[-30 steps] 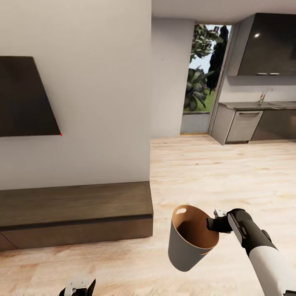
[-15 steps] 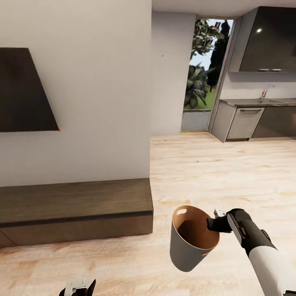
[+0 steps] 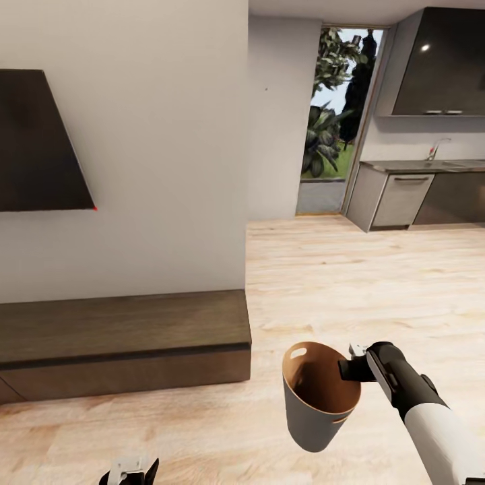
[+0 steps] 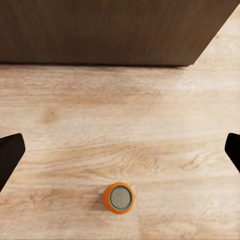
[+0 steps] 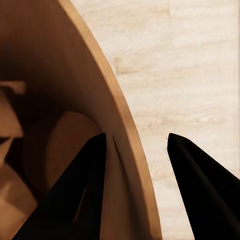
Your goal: Put the three can of soda from the living room inside the tash can in the kitchen.
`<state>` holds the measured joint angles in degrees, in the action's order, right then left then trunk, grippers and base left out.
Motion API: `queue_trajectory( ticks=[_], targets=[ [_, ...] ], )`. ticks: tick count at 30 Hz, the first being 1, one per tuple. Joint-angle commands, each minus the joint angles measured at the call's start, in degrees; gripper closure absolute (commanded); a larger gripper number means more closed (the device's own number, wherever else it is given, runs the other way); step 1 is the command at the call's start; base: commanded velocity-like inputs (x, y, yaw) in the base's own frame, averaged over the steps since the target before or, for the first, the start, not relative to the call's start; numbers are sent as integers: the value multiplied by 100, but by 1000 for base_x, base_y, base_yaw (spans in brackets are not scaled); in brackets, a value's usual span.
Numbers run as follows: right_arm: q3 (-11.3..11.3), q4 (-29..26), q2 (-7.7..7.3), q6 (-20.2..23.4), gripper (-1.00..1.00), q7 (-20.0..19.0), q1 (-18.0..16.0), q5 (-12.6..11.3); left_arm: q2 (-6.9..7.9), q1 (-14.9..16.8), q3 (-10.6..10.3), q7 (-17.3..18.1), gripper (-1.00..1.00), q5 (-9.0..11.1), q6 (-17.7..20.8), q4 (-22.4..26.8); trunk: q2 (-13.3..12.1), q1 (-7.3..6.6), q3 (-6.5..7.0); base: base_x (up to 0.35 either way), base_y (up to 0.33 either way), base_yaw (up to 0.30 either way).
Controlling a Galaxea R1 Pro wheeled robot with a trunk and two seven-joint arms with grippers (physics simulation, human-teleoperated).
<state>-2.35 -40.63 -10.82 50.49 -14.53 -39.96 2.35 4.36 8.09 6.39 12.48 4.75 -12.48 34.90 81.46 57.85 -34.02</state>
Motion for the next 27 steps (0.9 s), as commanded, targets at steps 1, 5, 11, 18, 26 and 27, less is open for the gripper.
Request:
queue_trajectory(
  ticks=[1, 5, 11, 18, 26, 27],
  targets=[
    [1, -3, 1, 10, 100, 5, -3, -112, 1, 0, 0, 0, -100, 0, 0, 0, 42, 22, -18, 0, 0, 0],
    [5, -4, 5, 2, 100, 9, -3, -112, 3, 0, -3, 0, -100, 0, 0, 0, 202, 110, -90, 0, 0, 0],
    [6, -6, 9, -26, 100, 11, -3, -112, 3, 0, -5, 0, -100, -2, 1, 0, 443, 242, -197, 0, 0, 0],
    [-1, -184, 6, -30, 100, 5, -3, -112, 4, 0, -181, -5, -100, -8, 10, 0, 724, 396, -342, 0, 0, 0],
    [-2, -459, 3, -30, 100, -37, 21, -120, 19, 2, -274, -16, -100, 6, -201, -212, 1045, 571, -514, 0, 0, 0],
    [0, -464, 3, -30, 100, -37, 21, -120, 21, 5, -275, -16, -100, 6, -242, -237, 1085, 593, -534, 0, 0, 0]
  ],
)
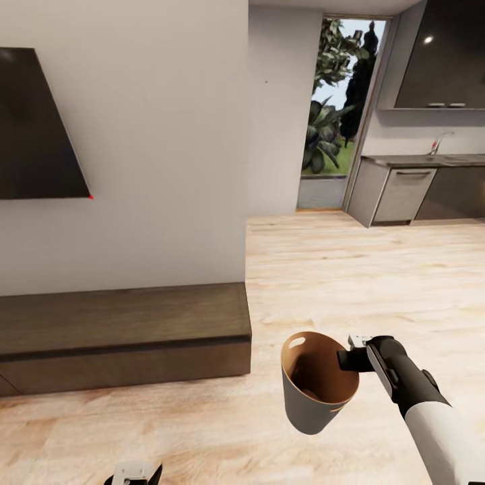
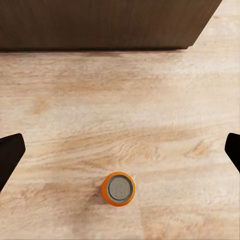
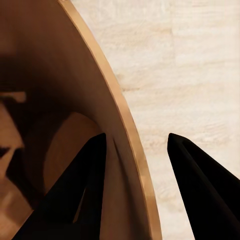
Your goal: Put the three can of soda from the living room inside the tash can in the kitchen.
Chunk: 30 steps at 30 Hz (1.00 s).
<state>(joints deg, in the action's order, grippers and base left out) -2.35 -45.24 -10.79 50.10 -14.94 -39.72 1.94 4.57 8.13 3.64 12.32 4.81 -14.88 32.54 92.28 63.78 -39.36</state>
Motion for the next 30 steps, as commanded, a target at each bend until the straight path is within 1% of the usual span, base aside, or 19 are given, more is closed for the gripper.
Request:
queue_trajectory(
  ticks=[1, 10, 14, 15, 18, 21, 26, 30],
  targets=[
    [0, -11, -1, 8, 100, 3, -2, -79, 3, 8, -1, 0, -100, 1, -60, -36, 42, 22, -19, 0, 0, 0],
    [6, -28, 6, 8, 100, 5, -1, -80, 24, 29, 4, -59, -100, 4, -157, -104, 403, 220, -183, 0, 0, 0],
    [6, -26, 7, 8, 100, 14, -1, -83, 4, 45, 1, -75, -100, -5, -156, -204, 563, 308, -255, 0, 0, 0],
    [6, -27, 7, 8, 100, 18, -1, -83, -1, 115, 0, -77, -100, -12, -153, -286, 603, 330, -273, 0, 0, 0],
    [6, -26, 7, 8, 100, 24, -1, -84, -15, 390, -66, -79, -100, -6, -152, -785, 724, 396, -327, 0, 0, 0],
    [6, -28, 7, 8, 100, 24, -1, -81, -18, 501, -156, -80, -100, 0, -155, -999, 844, 462, -386, 0, 0, 0],
    [6, -98, 7, 10, 100, 16, 1, -80, -18, 530, -180, -80, -100, 2, -155, -1055, 1045, 571, -508, 0, 0, 0],
    [-2, -468, 7, 45, 100, 6, 12, -87, -18, 538, -187, -80, -100, 4, -156, -1067, 1205, 659, -613, 0, 0, 0]
  ],
)
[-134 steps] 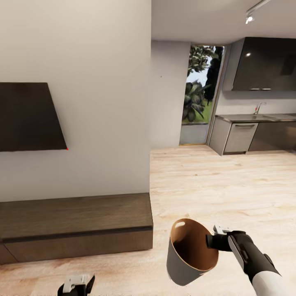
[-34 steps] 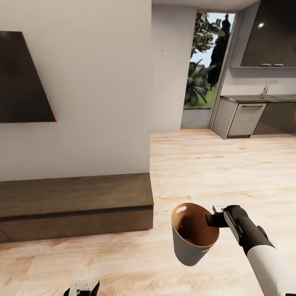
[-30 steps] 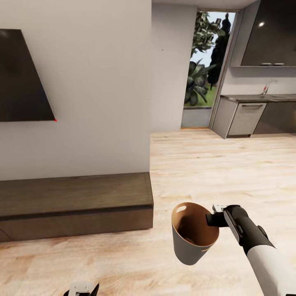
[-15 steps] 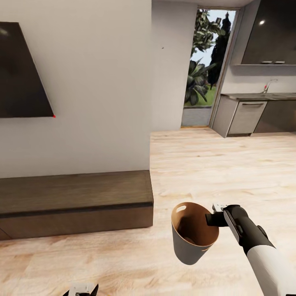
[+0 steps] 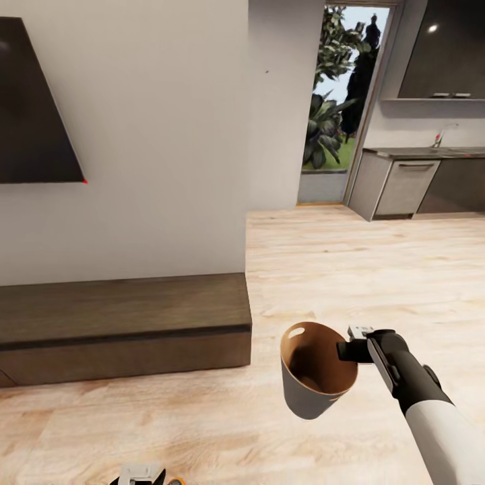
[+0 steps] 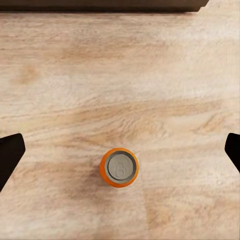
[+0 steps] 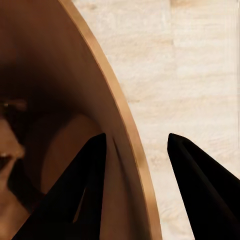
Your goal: Put the three can of soda from the living room inside the tash can in the kitchen.
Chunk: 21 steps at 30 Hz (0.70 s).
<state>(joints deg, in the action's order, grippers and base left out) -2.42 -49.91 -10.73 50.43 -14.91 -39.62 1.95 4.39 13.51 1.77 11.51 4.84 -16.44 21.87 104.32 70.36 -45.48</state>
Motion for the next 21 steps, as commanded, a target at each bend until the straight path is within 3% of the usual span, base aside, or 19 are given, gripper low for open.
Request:
queue_trajectory(
  ticks=[1, 21],
  targets=[
    [3, -49, -1, 21, 100, 0, 2, -88, 0, 0, 0, 0, -100, 0, 0, 1, 42, 22, -28, 0, 0, 0],
    [-4, -256, -14, 49, 100, -29, 6, -90, -3, 2, -1, 0, -100, -1, 0, -10, 844, 462, -563, 0, 0, 0]
  ],
)
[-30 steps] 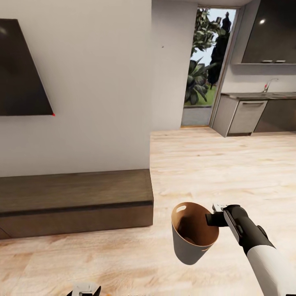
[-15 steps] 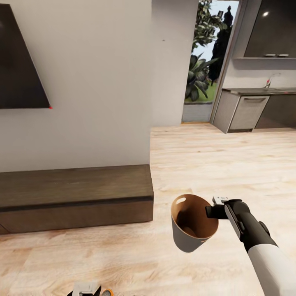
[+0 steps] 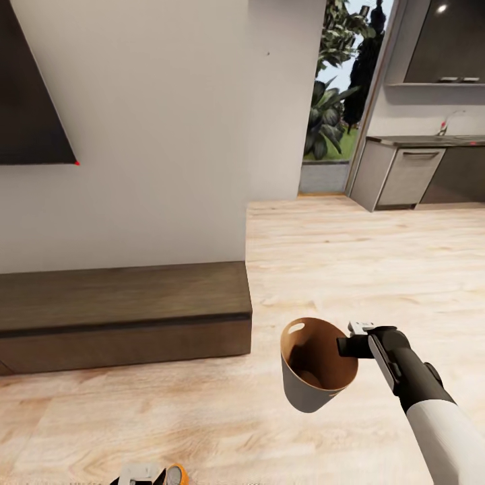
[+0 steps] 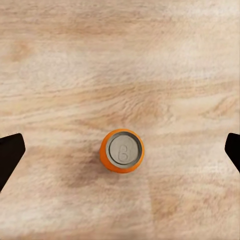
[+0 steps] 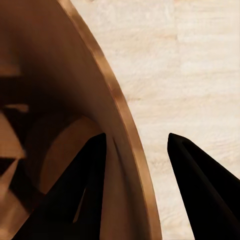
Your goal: Put the three can of soda from the living room inside the tash can in the kitchen.
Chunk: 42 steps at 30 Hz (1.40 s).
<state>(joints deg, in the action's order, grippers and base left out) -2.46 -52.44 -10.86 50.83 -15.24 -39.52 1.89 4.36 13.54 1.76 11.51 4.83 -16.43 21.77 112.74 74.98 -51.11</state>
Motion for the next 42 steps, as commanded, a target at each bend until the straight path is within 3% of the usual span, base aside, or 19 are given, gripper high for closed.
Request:
queue_trajectory(
  ticks=[1, 9, 14, 24, 36, 42],
  targets=[
    [0, -3, -1, 8, 100, 4, -3, -84, -1, 0, 0, 0, -100, 0, 0, -1, 42, 22, -27, 0, 0, 0],
    [0, -3, 4, 0, 100, 7, -3, -84, -5, 0, -29, 6, -100, 0, 0, -1, 363, 198, -238, 0, 0, 0],
    [-2, -3, 4, -3, 100, 6, -3, -84, -6, 0, -238, 8, -100, 0, 6, -5, 563, 308, -366, 0, 0, 0],
    [0, -3, 5, -9, 100, 5, -3, -84, -6, 0, -316, 9, -100, 0, 9, -2, 965, 527, -616, 0, 0, 0],
    [2, -38, 5, -7, 100, 5, -3, -92, -6, 0, -368, 39, -100, 3, -3, 27, 965, 527, -682, 13, -12, 0],
    [8, -55, 11, -5, 100, 5, -2, -92, -4, 0, -732, 26, -100, 6, 1, 29, 965, 527, -688, 150, -118, 0]
  ],
)
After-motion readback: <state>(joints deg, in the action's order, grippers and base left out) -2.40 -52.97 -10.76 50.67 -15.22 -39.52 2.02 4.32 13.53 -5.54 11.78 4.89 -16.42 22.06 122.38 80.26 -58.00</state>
